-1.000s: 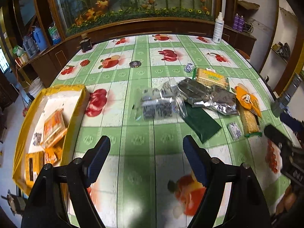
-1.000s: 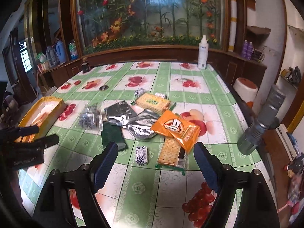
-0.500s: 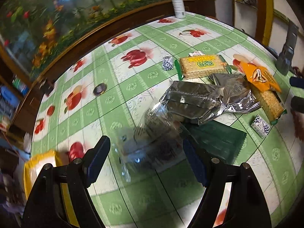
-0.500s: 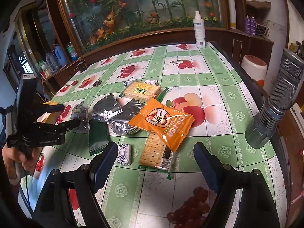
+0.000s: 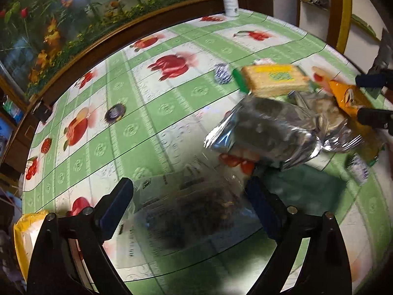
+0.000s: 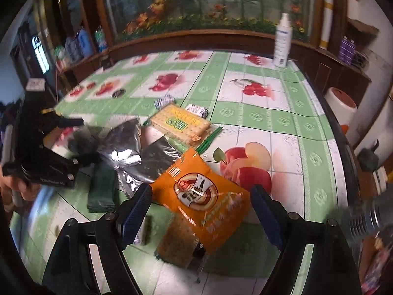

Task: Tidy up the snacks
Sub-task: 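Grasp the clear plastic bag with the left tool while the right tool grasps the orange bag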

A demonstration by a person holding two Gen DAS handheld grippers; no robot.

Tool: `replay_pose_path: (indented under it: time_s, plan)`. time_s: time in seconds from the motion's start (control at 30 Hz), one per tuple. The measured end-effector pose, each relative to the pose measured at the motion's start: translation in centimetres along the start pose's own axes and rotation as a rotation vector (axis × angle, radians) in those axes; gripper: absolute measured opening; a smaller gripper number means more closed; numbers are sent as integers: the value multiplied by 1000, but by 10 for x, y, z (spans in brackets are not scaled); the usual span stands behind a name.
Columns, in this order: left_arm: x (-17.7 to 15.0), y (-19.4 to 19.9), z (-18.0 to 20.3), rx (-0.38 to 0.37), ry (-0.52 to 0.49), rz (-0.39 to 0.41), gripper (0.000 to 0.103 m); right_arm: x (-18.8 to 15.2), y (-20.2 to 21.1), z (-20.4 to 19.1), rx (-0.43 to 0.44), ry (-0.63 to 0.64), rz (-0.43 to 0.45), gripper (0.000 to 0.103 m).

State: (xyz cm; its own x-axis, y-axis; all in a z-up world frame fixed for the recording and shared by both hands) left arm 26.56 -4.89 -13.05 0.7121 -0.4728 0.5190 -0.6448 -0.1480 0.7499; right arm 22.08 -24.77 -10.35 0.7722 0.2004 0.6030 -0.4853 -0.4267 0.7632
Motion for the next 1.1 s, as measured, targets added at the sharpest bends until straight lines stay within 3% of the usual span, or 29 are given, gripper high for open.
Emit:
replay_pose_path:
  time_s: [0.07,0.13,0.2,0.23,0.27,0.3,0.4,0.47,0.5,0.6,0.67,0.77,0.83,0.87,0.9,0.97,1.1]
  plan:
    - [-4,1,-3,-41,21,-7,85,2,-6,0,2,20,-10,84]
    - [-5,6,0,-24,2,1,78,3,-9,2,14,13,-23,77]
    - [-6,13,7,13,-31,19,63,2,-6,3,42,-10,-9,54]
    - [-7,16,10,30,-42,22,61,1,-4,5,47,-26,-3,45]
    - [-9,19,12,35,-44,22,59,0,-2,6,52,-37,3,21]
    - [-11,23,14,30,-38,22,57,-1,-1,7,62,-50,5,7]
    - [-16,33,13,5,1,5,49,-7,6,5,89,-77,30,7]
    - [-17,44,10,-2,29,13,25,-11,9,2,107,-83,33,5]
    - [-17,49,7,-25,56,6,0,-13,10,0,114,-84,34,4]
    - [-19,59,-3,-77,127,-17,0,-17,16,-7,132,-90,46,1]
    - [-25,64,-6,-85,147,-27,0,-19,22,-12,156,-93,61,1]
    - [-37,65,-8,-160,189,-63,0,-23,26,-20,172,-91,62,5]
    - [-45,66,-11,-180,222,-80,0,-27,25,-22,137,-80,53,28]
    - [-49,67,-15,-177,238,-82,0,-29,26,-25,120,-68,52,60]
    - [-52,68,-16,-174,245,-84,0,-31,27,-29,119,-58,62,80]
    - [-59,70,-18,-143,247,-83,0,-34,33,-38,129,-42,93,81]
    - [-68,72,-19,-106,243,-83,0,-35,26,-46,95,-22,73,81]
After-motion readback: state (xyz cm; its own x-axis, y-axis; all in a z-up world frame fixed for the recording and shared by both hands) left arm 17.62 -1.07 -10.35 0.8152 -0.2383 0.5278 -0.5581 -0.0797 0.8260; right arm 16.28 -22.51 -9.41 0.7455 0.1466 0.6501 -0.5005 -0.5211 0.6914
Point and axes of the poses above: each gripper's, at about its wrist camera, not at the fingertips, and y roughly against the way its jaws point, z to its right, x to its top, the point moved 4 cm from there along -y, roughly the way its jaws point, and after that the axes turned 14 degrees about x, right-handed, at the moved point
